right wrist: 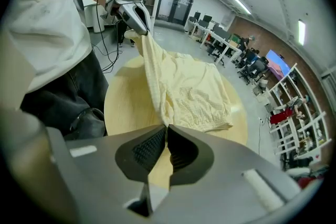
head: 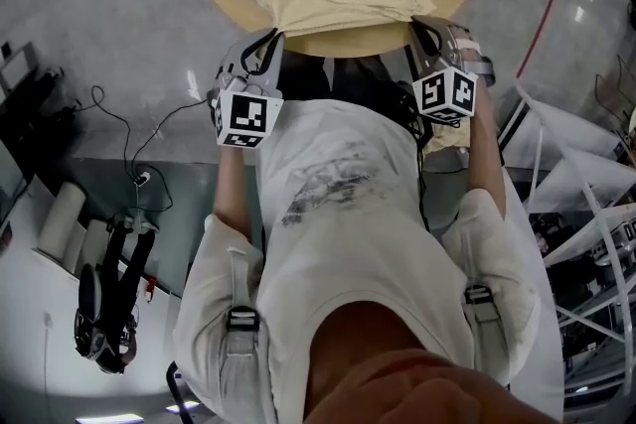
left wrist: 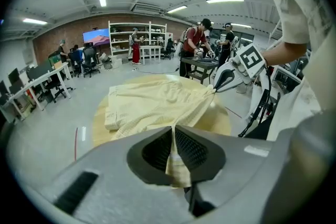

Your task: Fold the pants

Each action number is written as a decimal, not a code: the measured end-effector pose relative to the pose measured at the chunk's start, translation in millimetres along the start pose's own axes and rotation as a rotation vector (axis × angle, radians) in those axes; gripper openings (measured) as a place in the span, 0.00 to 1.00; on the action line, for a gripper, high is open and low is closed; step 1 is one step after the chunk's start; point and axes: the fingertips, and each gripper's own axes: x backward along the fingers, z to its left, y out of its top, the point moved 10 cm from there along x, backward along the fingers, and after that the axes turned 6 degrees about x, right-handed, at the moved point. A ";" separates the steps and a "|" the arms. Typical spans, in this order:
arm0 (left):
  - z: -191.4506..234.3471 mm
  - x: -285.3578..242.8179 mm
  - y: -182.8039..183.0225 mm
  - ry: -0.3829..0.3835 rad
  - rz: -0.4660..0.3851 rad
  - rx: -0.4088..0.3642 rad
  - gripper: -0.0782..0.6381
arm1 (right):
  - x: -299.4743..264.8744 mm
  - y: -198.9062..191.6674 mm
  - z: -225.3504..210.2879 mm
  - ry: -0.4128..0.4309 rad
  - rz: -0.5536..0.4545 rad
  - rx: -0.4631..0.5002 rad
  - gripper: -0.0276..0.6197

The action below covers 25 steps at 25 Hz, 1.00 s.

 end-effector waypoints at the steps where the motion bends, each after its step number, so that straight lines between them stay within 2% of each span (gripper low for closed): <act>1: 1.4 2.9 5.4 0.004 -0.004 -0.004 0.15 | 3.7 1.3 -1.4 -0.005 -0.005 -0.007 0.08; 11: 35.1 6.7 47.0 0.050 -0.061 -0.061 0.15 | 13.3 21.8 -31.9 -0.118 -0.040 -0.050 0.08; 25: 97.7 -29.0 106.9 0.068 -0.110 -0.100 0.15 | 1.4 38.0 -100.6 -0.265 -0.044 -0.110 0.08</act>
